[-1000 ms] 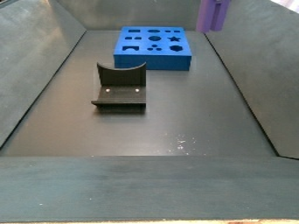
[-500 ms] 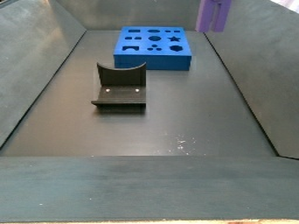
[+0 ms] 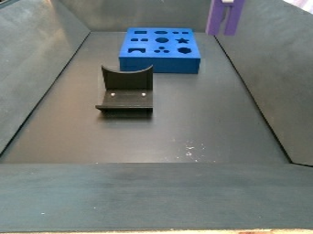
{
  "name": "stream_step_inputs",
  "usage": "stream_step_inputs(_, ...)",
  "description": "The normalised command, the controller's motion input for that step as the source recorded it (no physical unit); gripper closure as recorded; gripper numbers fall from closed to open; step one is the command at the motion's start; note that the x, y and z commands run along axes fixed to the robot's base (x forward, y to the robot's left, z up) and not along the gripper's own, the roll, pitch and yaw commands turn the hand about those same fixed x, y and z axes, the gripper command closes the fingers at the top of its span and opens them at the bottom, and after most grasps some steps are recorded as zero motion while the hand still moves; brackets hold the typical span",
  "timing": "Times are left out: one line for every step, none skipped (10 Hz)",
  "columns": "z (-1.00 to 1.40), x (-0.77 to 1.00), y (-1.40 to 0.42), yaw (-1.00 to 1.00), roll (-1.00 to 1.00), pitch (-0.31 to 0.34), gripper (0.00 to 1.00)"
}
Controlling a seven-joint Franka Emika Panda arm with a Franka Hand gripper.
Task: Pick up the double-square object. Move up. Rotate the double-square object. Move to above the board. Insert the double-square object.
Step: Rotate the double-square object.
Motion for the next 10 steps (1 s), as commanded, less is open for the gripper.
stream_step_inputs(-1.0,0.02,0.0,0.04,0.01,-0.016,1.0)
stream_step_inputs(-1.0,0.02,0.0,0.03,0.01,-0.015,1.0)
stream_step_inputs(-1.0,0.02,0.01,0.03,0.02,-0.02,1.0)
stream_step_inputs(-1.0,0.02,0.01,0.03,0.03,-0.029,1.0)
stream_step_inputs(-1.0,0.03,0.01,0.02,0.05,-0.032,1.0)
stream_step_inputs(-1.0,0.03,0.01,0.02,0.06,-0.035,1.0)
stream_step_inputs(-1.0,0.03,0.01,0.02,0.06,-0.034,1.0)
stream_step_inputs(-1.0,0.03,0.01,0.02,0.07,-0.031,1.0)
stream_step_inputs(-1.0,0.04,0.01,0.02,0.08,-0.03,1.0)
stream_step_inputs(-1.0,0.04,0.02,0.02,0.09,-0.034,1.0)
